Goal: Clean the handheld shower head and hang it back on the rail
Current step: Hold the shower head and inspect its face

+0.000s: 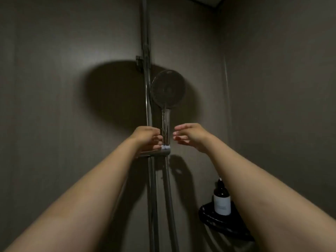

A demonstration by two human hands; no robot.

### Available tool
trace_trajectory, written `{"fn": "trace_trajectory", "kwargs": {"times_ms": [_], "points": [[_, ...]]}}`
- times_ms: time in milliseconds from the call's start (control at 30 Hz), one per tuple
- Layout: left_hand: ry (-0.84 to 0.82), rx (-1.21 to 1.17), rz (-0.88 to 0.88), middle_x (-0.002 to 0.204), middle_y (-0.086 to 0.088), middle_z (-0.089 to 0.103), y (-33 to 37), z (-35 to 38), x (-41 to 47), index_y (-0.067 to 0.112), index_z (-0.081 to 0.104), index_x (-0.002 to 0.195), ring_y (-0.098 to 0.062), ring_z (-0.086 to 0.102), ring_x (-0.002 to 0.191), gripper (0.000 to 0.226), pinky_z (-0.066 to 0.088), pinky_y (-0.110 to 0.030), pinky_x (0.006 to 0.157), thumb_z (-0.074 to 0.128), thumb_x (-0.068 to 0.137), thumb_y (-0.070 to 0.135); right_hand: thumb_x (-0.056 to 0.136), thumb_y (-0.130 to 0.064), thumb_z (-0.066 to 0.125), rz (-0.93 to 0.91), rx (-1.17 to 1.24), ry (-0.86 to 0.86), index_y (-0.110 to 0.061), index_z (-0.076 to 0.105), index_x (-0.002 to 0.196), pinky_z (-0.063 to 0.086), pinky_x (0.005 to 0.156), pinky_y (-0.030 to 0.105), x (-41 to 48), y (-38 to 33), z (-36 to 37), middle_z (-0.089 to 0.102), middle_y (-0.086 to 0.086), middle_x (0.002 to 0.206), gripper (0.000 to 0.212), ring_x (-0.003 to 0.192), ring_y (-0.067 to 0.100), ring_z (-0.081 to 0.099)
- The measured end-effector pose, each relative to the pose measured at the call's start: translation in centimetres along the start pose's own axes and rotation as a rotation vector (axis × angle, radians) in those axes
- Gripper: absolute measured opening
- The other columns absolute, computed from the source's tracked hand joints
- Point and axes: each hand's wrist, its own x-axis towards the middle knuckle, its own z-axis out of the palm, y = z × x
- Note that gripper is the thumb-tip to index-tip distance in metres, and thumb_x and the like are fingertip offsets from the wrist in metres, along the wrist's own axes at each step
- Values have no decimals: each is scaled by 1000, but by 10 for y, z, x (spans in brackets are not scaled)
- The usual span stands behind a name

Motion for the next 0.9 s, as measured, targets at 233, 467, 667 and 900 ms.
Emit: {"fn": "trace_trajectory", "kwargs": {"times_ms": [233,467,667,900], "points": [[225,251,103,107,-14,65,2,16,31,10,67,98,-29,67,91,12,57,-35,77,58,91,9,94,-4,50,-10,-36,101,-9,57,121,52,73,31,33,9,6,58,10,109,29,85,22,59],[288,415,199,118,-13,63,-3,25,42,9,60,121,-26,65,101,33,55,-41,90,60,88,8,96,-2,46,-39,-10,42,0,49,131,53,74,34,43,12,17,62,14,98,35,86,26,64],[387,713,313,118,-12,62,-10,35,42,12,59,120,-27,63,103,31,55,-42,89,59,89,15,97,-13,47,-78,-152,34,-13,44,134,42,55,23,51,25,28,56,6,96,37,72,14,53],[437,673,362,120,-9,64,-15,32,45,13,61,122,-23,62,108,36,52,-40,95,64,86,10,98,-13,44,-130,-96,23,-16,40,136,49,64,27,54,31,29,55,18,128,38,100,26,58]]}}
